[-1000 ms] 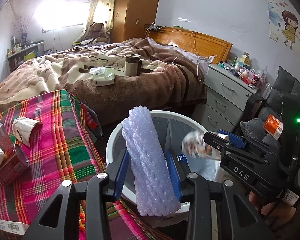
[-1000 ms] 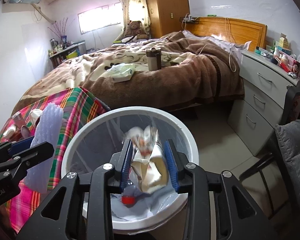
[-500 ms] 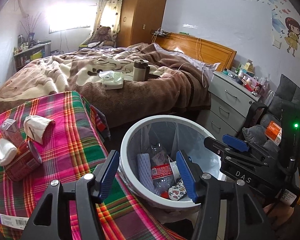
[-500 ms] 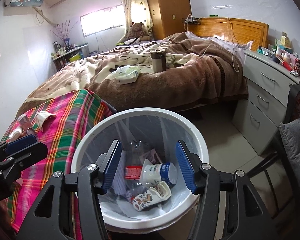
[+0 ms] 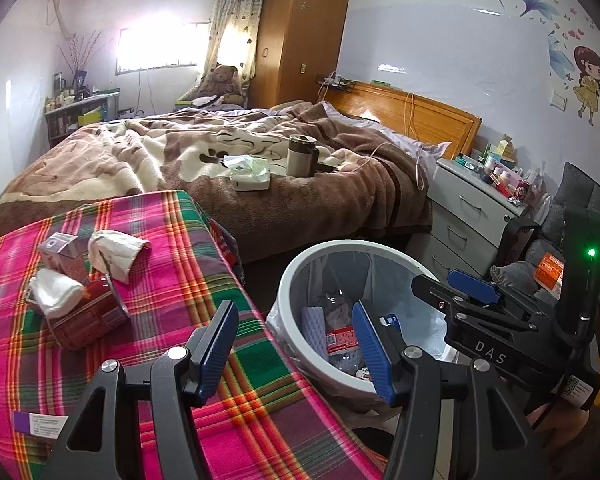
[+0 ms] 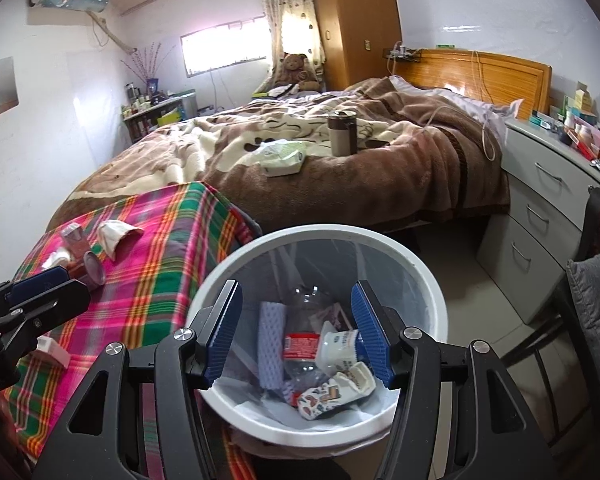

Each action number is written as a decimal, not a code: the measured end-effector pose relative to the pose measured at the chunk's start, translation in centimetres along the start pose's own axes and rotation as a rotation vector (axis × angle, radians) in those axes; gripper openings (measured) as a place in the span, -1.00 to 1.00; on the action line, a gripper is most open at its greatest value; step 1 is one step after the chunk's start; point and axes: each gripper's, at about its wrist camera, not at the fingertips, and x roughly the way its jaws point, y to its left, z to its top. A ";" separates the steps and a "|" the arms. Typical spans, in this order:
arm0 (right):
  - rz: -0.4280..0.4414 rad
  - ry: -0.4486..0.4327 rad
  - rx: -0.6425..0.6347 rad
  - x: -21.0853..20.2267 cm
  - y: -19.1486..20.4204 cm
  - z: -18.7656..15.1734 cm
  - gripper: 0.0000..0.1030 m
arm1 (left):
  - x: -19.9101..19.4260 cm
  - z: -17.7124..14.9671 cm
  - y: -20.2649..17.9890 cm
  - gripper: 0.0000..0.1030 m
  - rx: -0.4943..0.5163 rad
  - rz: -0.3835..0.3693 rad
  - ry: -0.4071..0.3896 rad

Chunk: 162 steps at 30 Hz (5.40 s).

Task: Collect trash
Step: 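Move both grippers back over the blanket toward the purple-white medicine box, then close the left gripper on the purple-white medicine box and lift it, then grasp the red cartoon-printed can with the right gripper while the left holds the box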

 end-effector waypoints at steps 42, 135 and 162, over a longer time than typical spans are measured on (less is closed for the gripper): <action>0.251 0.041 -0.186 2.0 14.7 -1.0 0.19 | -5.8 -8.0 15.4 0.25 0.044 0.178 0.121; 0.603 0.339 -0.784 7.3 27.1 -4.4 0.48 | -5.6 -10.5 28.3 -0.01 -0.242 0.295 0.218; 0.549 0.252 -0.476 6.0 24.0 -3.7 0.04 | -6.9 -9.6 24.8 -0.20 -0.243 0.299 0.150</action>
